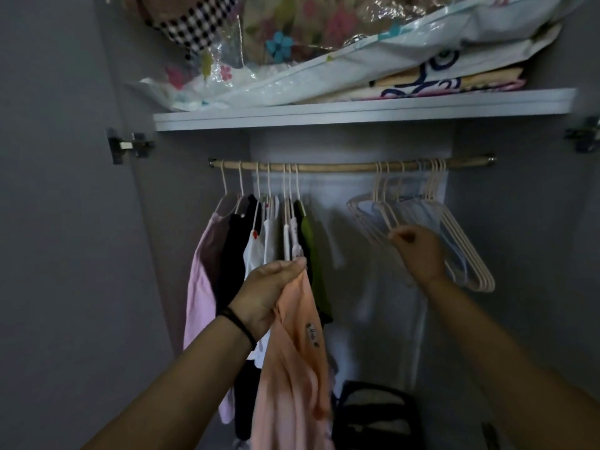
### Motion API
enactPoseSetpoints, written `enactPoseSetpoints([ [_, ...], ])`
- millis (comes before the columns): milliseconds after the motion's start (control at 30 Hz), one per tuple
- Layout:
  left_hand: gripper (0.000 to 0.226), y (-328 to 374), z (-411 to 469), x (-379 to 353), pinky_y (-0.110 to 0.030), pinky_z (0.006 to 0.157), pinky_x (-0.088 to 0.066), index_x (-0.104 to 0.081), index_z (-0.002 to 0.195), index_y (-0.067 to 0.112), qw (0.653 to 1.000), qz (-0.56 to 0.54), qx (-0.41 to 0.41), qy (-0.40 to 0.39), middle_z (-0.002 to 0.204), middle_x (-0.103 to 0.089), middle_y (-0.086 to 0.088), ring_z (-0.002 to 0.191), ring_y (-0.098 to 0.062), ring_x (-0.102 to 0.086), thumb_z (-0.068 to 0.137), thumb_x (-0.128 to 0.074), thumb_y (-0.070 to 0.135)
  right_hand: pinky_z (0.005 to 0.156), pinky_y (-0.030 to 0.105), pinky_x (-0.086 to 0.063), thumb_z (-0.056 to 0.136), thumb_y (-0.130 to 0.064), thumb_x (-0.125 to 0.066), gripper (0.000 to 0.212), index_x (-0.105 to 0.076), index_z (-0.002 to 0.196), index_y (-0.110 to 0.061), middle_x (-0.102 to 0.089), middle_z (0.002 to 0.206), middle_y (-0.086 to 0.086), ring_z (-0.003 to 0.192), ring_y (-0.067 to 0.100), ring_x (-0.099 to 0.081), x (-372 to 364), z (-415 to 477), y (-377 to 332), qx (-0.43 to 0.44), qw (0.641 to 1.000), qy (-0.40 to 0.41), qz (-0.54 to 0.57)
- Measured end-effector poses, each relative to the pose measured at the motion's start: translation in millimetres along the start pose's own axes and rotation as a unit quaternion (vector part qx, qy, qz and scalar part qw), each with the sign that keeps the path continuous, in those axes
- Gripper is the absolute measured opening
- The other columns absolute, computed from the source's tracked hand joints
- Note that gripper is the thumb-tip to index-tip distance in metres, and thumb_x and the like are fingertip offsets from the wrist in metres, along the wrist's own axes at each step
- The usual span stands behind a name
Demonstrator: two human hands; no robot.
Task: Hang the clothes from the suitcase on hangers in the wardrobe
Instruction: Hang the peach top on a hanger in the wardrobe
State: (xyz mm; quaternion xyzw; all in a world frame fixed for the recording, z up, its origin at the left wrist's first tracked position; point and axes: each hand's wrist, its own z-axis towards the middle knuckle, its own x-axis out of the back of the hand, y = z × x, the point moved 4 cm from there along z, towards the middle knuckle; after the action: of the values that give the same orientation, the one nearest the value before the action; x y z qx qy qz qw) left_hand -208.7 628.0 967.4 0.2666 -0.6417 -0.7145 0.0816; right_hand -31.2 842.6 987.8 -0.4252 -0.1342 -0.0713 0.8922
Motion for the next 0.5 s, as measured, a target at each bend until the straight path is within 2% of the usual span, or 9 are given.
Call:
enactPoseSetpoints([
  [100, 0.01, 6, 25, -8, -0.022, 0.061, -0.056, -0.067, 0.085, 0.003, 1.0, -0.005, 0.005, -0.018, 0.069, -0.07, -0.008, 0.058, -0.014, -0.066, 0.085, -0.066, 0.012, 0.083, 0.03, -0.044, 0.08, -0.009, -0.071, 0.016, -0.071, 0.091, 0.003, -0.07, 0.095, 0.021, 0.094, 0.032, -0.064, -9, 41, 12, -0.036, 0.997, 0.018, -0.071],
  [200, 0.016, 8, 44, -11, -0.026, 0.071, -0.057, -0.067, 0.091, 0.001, 0.999, 0.001, 0.014, -0.034, 0.078, -0.072, -0.01, 0.067, -0.017, -0.069, 0.083, -0.068, 0.014, 0.083, 0.033, -0.046, 0.078, -0.016, -0.073, 0.026, -0.068, 0.098, -0.001, -0.069, 0.099, 0.02, 0.097, 0.034, -0.062, -22, 55, 27, -0.071, 0.988, 0.004, -0.136],
  [267, 0.023, 7, 56, -11, -0.032, 0.079, -0.056, -0.067, 0.095, -0.002, 0.999, 0.009, 0.018, -0.034, 0.087, -0.072, -0.015, 0.08, -0.024, -0.07, 0.082, -0.068, 0.016, 0.083, 0.034, -0.048, 0.078, -0.021, -0.074, 0.03, -0.066, 0.102, -0.003, -0.068, 0.1, 0.018, 0.096, 0.033, -0.062, -28, 54, 32, -0.063, 0.979, -0.003, -0.194],
  [367, 0.038, 2, 68, -11, -0.041, 0.096, -0.049, -0.063, 0.112, -0.008, 0.999, 0.004, 0.028, -0.041, 0.109, -0.067, -0.022, 0.102, -0.033, -0.064, 0.083, -0.067, 0.017, 0.084, 0.037, -0.051, 0.081, -0.025, -0.071, 0.031, -0.065, 0.104, -0.004, -0.068, 0.102, 0.016, 0.094, 0.032, -0.064, -33, 54, 40, -0.033, 0.954, 0.002, -0.299],
  [433, 0.043, -1, 75, -10, -0.044, 0.101, -0.046, -0.062, 0.115, -0.007, 0.998, -0.004, 0.031, -0.053, 0.114, -0.066, -0.023, 0.109, -0.035, -0.062, 0.081, -0.069, 0.019, 0.084, 0.036, -0.051, 0.086, -0.023, -0.065, 0.026, -0.064, 0.105, -0.005, -0.068, 0.103, 0.016, 0.094, 0.031, -0.064, -33, 56, 45, -0.02, 0.94, 0.0, -0.34],
  [500, 0.051, -3, 79, -8, -0.045, 0.1, -0.047, -0.062, 0.116, -0.006, 0.997, -0.012, 0.039, -0.061, 0.114, -0.065, -0.024, 0.109, -0.036, -0.062, 0.075, -0.073, 0.023, 0.081, 0.034, -0.05, 0.087, -0.022, -0.061, 0.025, -0.063, 0.105, -0.004, -0.068, 0.101, 0.017, 0.092, 0.032, -0.064, -33, 58, 47, -0.006, 0.933, -0.003, -0.36],
])
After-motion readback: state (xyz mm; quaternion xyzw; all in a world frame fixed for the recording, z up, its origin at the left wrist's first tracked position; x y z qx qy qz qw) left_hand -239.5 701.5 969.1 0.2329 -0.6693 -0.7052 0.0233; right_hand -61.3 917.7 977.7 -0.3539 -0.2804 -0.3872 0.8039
